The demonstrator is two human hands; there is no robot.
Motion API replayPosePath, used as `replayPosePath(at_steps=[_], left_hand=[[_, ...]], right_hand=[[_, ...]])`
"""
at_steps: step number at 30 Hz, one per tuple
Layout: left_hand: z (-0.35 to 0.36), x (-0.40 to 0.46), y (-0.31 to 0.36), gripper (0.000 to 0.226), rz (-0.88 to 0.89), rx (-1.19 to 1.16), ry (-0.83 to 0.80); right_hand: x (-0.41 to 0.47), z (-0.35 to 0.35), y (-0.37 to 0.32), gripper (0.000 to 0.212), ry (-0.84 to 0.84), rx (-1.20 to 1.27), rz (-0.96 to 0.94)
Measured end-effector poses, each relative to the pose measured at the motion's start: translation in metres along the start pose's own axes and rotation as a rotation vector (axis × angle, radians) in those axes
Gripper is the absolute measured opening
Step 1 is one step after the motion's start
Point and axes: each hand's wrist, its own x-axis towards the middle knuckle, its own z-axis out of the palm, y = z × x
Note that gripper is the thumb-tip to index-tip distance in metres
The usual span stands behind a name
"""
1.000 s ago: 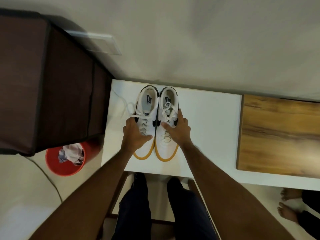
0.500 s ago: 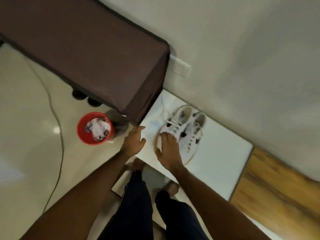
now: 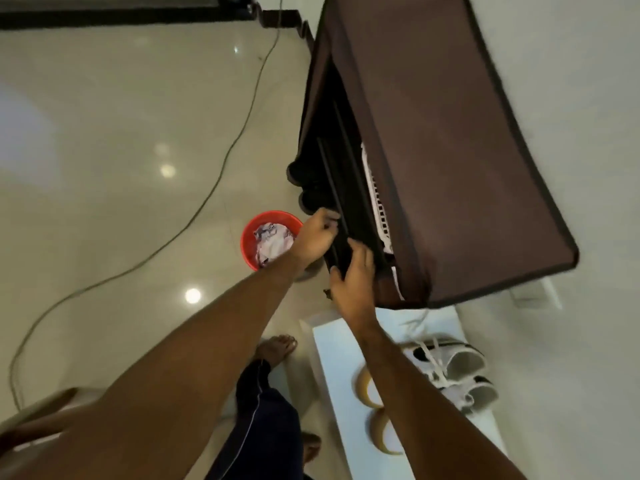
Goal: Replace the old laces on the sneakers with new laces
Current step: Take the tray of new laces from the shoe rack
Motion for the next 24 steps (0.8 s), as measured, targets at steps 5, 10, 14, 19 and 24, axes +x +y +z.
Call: replayPosePath(at_steps=[5,10,14,19,24], left_hand=[[0.013,0.044,-0.006,0.026,-0.043,-0.222,-0.045],[0.027,0.064,-0.011,0.026,-0.077,-0.287,-0.089],[0.032,0.071,-0.012,0.029,-0.112,-0.331,-0.087],[0.037,0.078,-0.003,0.031,-0.103,-0.361,-0.093],[0.031,0.076,0.014,0.044,-0.139,-0.453,-0.057]], right_hand=[[0.047,0.003,0.011,0.080,0.150,-0.205,0.044],[0.060,-0.012,0.001,0.069,0.142,-0.196,0.149],[0.066,-0.019,-0.007,0.064,0.089,-0.211,0.182],[0.074,-0.023,-0.010,0.052,0.065,-0.143,0.231],[0.066,-0.026,-0.014,0.038,0.033,-0.194,0.114]])
